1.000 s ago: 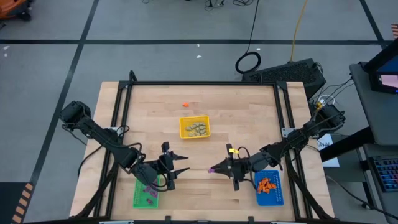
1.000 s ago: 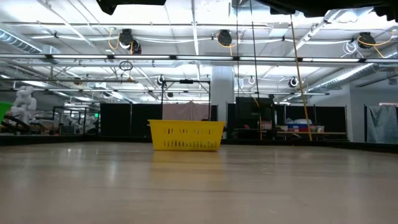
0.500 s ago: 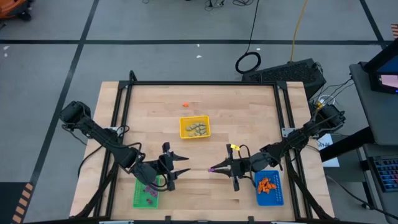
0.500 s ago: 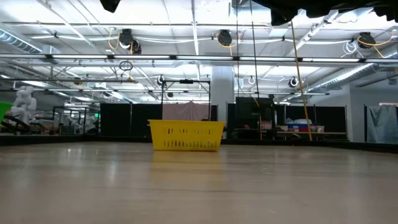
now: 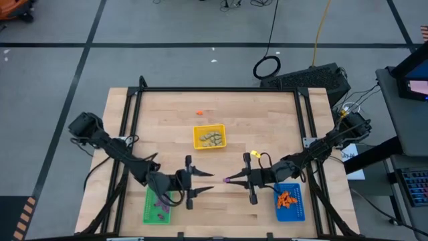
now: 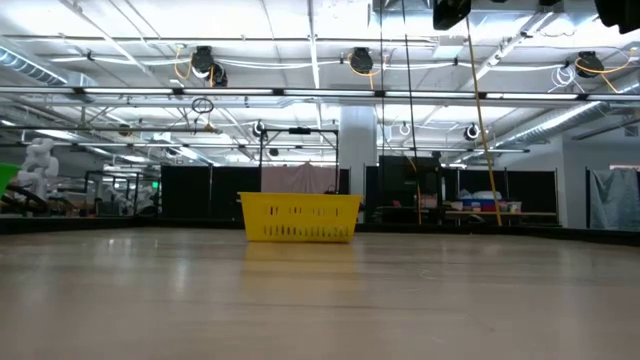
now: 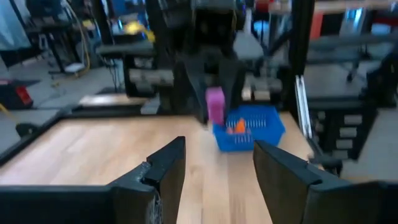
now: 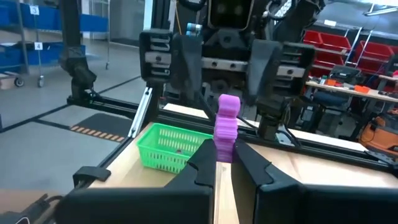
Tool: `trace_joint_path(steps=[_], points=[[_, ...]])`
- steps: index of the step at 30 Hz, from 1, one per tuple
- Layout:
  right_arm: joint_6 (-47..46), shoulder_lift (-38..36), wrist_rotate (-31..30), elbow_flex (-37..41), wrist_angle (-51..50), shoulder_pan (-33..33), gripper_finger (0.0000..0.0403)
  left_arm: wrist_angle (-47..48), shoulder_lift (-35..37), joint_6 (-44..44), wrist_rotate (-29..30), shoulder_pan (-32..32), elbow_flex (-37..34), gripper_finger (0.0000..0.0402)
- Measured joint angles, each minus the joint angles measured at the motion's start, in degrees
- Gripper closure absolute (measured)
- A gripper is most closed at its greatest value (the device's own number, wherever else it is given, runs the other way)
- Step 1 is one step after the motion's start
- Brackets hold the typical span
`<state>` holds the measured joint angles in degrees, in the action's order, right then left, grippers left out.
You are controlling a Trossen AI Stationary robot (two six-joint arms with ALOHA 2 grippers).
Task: Sort Halloween decoration
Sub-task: Put the purple skeleton toy in the green basket
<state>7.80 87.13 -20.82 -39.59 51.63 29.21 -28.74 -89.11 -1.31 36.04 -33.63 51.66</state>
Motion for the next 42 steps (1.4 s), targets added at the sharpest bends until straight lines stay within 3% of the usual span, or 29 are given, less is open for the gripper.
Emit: trace_joint_path(steps=[9,20,29,33,42], points=[[0.34,0.00,-0.09,0.00,-0.04,-0.64,0.0394,-16.96,-5.95,4.84,-5.59,4.17,0.00,0.0214],[0.20,0.00,-0.09,0.00,-0.68,-1.55,0.0394,-25.23,-10.10,3.19,-14.97,7.75,0.01,0.0214],[0.17,0.00,-0.11,0.00,-0.87,-1.55,0.0394,-26.19,-10.96,3.33,-16.38,8.67,0.00,0.0218],[0.17,0.00,-0.11,0.00,-0.89,-1.53,0.0394,-24.80,-10.96,3.16,-16.44,8.64,0.00,0.0249],[0.17,0.00,0.15,0.00,-0.89,-1.49,0.0394,-24.34,-10.96,3.20,-16.74,8.72,0.00,0.0357]])
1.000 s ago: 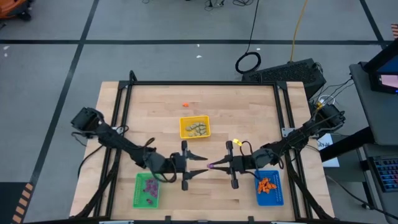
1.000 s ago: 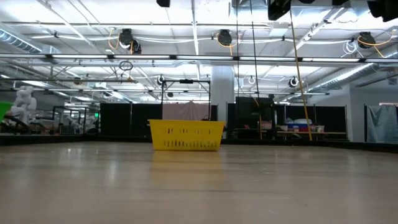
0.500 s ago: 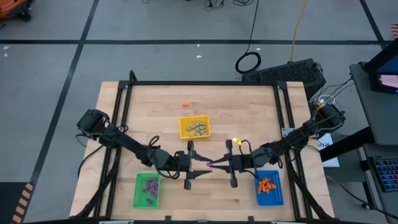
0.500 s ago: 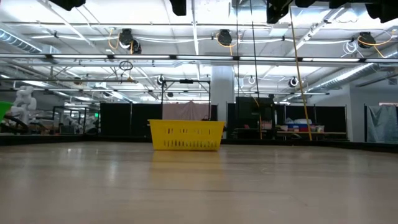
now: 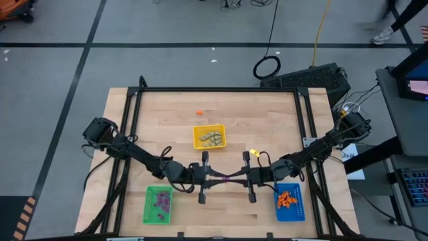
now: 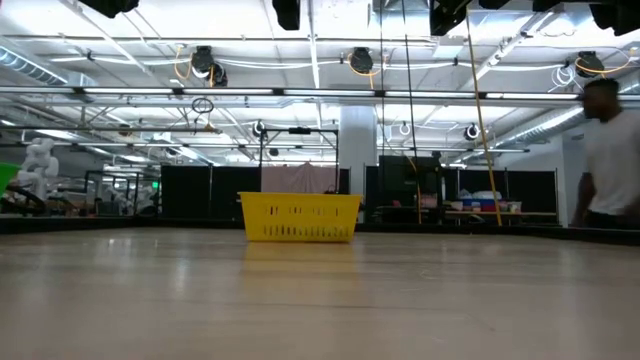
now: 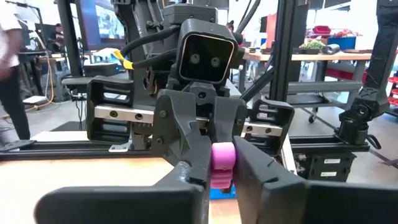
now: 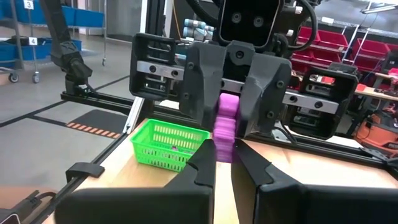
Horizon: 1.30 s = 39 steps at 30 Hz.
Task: Sort Halloween decoration
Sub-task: Put the purple skeleton toy in the green basket
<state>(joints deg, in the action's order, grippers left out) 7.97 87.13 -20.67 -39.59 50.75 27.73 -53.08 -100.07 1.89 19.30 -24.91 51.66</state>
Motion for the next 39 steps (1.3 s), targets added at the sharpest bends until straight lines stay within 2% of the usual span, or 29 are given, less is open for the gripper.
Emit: trace_joint_path(steps=[5,10,15,20,24,29,39], points=[[-1.29,0.00,-0.48,0.02,-0.01,0.04,0.0375,0.00,0.00,-0.02,-0.23,0.17,0.00,0.0383],[-1.86,0.00,-4.66,0.00,-0.41,0.72,0.0305,0.03,0.00,-0.04,-0.23,0.17,0.00,0.0371],[-4.48,0.00,-5.24,0.01,-2.52,0.87,0.0233,0.07,0.00,-0.15,-0.80,-0.04,0.00,0.0367],[-7.01,0.00,-5.44,0.02,-7.38,0.85,0.0192,1.05,1.35,-0.65,-1.04,-1.08,0.00,0.0367],[-8.73,0.00,-5.03,0.02,-10.32,0.87,0.0182,6.18,4.45,-0.69,0.64,-2.84,0.00,0.0366],[-9.07,0.00,-4.98,0.02,-11.82,0.85,0.0187,17.06,9.67,-3.68,6.13,-6.05,0.00,0.0366],[-9.07,0.00,-4.70,0.02,-12.66,0.87,0.0190,41.42,17.38,-17.21,11.12,-15.31,0.00,0.0366]])
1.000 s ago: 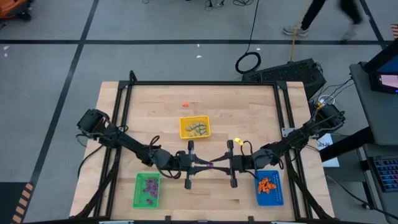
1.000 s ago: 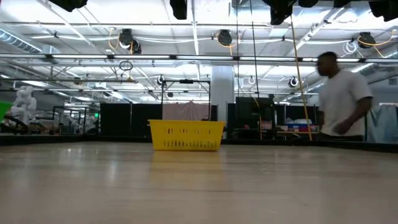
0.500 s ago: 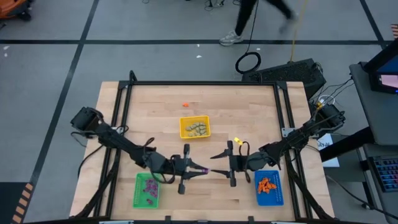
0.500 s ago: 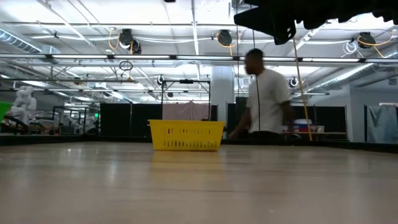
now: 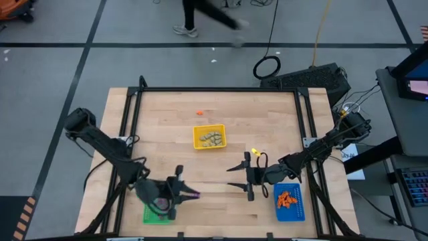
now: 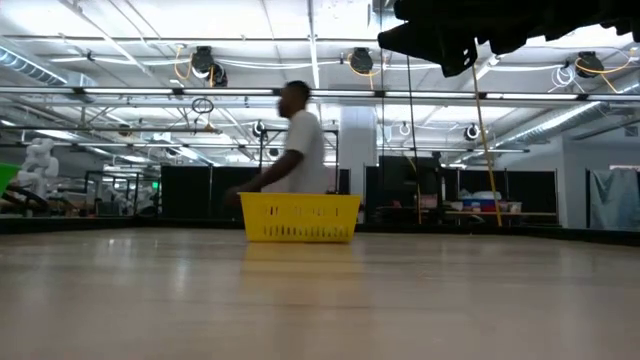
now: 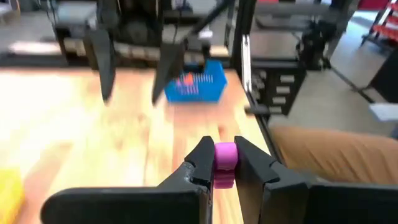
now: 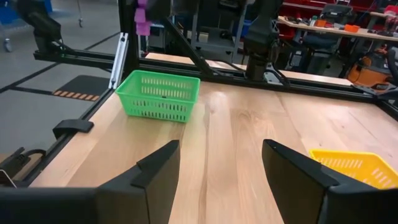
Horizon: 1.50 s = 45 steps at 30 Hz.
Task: Sort Halloween decoration
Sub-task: Put the purple skeleton toy in the green basket
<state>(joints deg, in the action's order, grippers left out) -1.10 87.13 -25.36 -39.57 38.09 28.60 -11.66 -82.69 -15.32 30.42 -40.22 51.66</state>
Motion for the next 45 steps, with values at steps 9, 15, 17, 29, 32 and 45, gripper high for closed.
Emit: trace_joint_path(steps=[9,15,17,29,32,45], points=[[0.28,0.00,0.07,0.00,-0.27,0.00,0.0190,21.01,3.05,-20.95,4.72,-8.91,0.02,0.0366],[0.44,0.00,0.02,0.00,-0.24,0.00,0.0190,31.49,3.03,-32.87,4.74,-13.56,0.02,0.0365],[0.44,0.00,0.00,0.00,-0.26,0.00,0.0190,34.82,3.03,-37.09,4.76,-14.85,0.02,0.0365],[0.44,0.00,-0.05,0.00,-0.24,0.00,0.0190,43.80,2.92,-48.93,5.20,-19.02,-2.43,0.0365],[0.45,0.00,-0.07,0.00,-0.24,0.00,0.0190,43.93,2.84,-50.94,5.05,-19.33,-3.67,0.0365],[0.46,0.00,-0.09,0.00,-0.24,-0.04,0.0190,41.01,2.81,-56.38,2.17,-19.47,-7.02,0.0365]])
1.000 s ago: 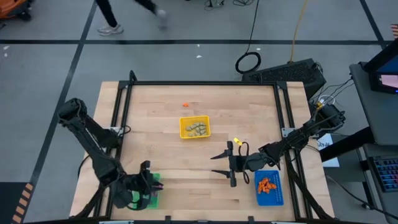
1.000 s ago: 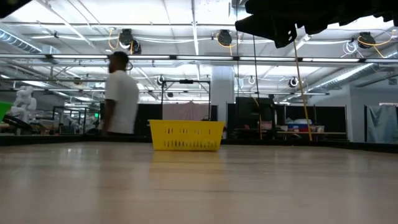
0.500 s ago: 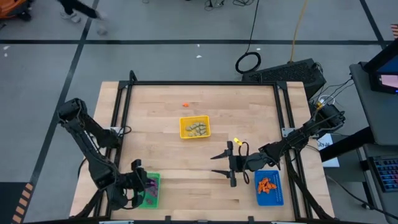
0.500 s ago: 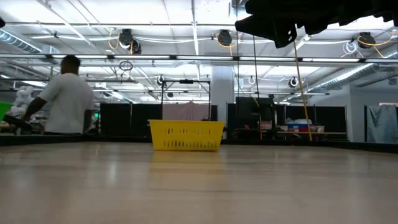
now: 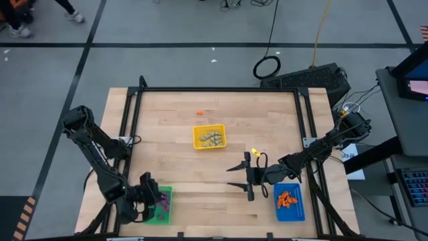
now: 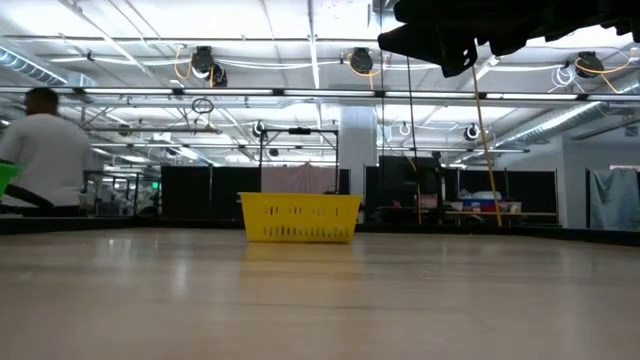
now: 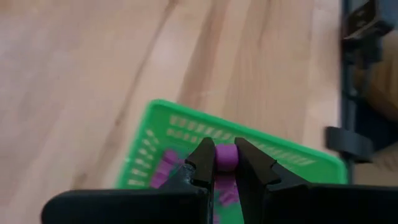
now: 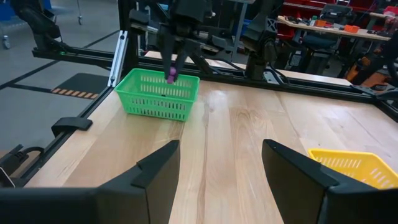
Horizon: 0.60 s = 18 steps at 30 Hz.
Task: Sort Halloween decoration
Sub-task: Put the purple skeleton toy in the green basket
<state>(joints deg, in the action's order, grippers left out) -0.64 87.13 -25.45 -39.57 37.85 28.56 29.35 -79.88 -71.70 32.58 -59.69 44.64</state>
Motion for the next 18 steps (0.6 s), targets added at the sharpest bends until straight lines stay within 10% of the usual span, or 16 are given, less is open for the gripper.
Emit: trace_joint_path(steps=[18], points=[[0.00,0.00,-0.02,0.00,0.00,-0.12,0.0190,-5.69,-6.21,0.00,-8.33,-0.08,0.02,0.0365]])
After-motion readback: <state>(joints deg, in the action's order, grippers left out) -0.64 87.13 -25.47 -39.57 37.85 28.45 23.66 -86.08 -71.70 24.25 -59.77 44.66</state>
